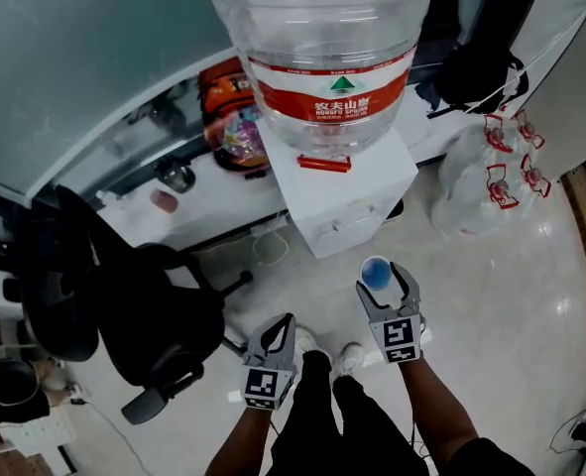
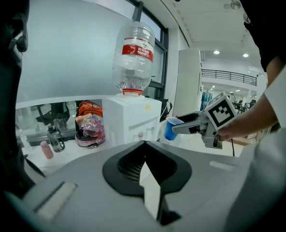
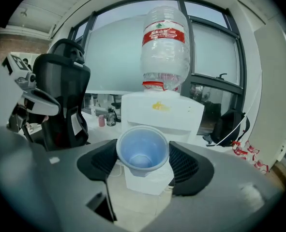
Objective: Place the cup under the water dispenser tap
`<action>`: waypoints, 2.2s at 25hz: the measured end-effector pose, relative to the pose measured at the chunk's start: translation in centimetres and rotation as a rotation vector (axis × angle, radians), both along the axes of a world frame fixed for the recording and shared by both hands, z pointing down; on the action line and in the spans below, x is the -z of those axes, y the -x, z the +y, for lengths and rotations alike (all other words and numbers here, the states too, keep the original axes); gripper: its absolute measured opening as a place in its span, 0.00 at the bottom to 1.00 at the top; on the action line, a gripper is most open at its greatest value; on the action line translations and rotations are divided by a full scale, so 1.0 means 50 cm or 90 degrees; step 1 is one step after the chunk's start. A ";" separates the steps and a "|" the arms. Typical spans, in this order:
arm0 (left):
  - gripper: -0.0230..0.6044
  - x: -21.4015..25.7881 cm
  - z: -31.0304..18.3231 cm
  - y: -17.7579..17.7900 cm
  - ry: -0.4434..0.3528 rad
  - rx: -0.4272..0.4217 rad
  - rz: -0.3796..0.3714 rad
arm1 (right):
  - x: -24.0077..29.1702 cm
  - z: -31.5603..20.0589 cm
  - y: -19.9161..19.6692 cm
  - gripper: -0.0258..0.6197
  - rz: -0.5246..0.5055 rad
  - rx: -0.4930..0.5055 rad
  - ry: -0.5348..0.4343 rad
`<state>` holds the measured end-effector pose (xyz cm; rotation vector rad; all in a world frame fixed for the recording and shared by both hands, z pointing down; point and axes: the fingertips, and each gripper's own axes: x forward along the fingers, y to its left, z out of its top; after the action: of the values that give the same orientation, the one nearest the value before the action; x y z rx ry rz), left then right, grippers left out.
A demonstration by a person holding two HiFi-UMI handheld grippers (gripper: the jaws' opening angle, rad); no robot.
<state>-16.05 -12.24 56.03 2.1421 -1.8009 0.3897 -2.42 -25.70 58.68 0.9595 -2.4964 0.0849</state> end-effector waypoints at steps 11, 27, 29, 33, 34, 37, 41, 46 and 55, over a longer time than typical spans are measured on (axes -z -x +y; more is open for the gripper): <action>0.06 -0.158 -0.064 0.063 -0.016 0.044 0.042 | -0.185 -0.069 0.085 0.56 0.009 0.044 -0.002; 0.07 -0.340 -0.127 0.025 -0.057 0.050 0.058 | -0.436 -0.155 0.145 0.56 0.065 0.061 0.008; 0.06 -0.353 -0.127 0.017 -0.053 0.046 0.062 | -0.451 -0.164 0.154 0.56 0.071 0.067 0.011; 0.06 -0.369 -0.126 0.003 -0.046 0.030 0.062 | -0.465 -0.184 0.169 0.56 0.074 0.066 0.012; 0.06 -0.373 -0.125 0.003 -0.043 0.029 0.061 | -0.465 -0.186 0.174 0.56 0.075 0.067 0.012; 0.06 -0.383 -0.127 0.002 -0.038 0.029 0.062 | -0.468 -0.192 0.187 0.56 0.082 0.073 0.011; 0.06 -0.395 -0.133 -0.006 -0.040 0.030 0.066 | -0.481 -0.192 0.203 0.56 0.088 0.083 0.018; 0.06 -0.402 -0.138 -0.034 -0.047 0.026 0.085 | -0.486 -0.205 0.207 0.56 0.082 0.072 0.018; 0.06 -0.411 -0.121 -0.057 -0.034 0.021 0.105 | -0.486 -0.208 0.215 0.64 0.058 0.076 0.019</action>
<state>-13.22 -18.30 76.58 2.1084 -1.7700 0.1544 -13.17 -36.08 82.97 0.7836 -2.4554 0.0402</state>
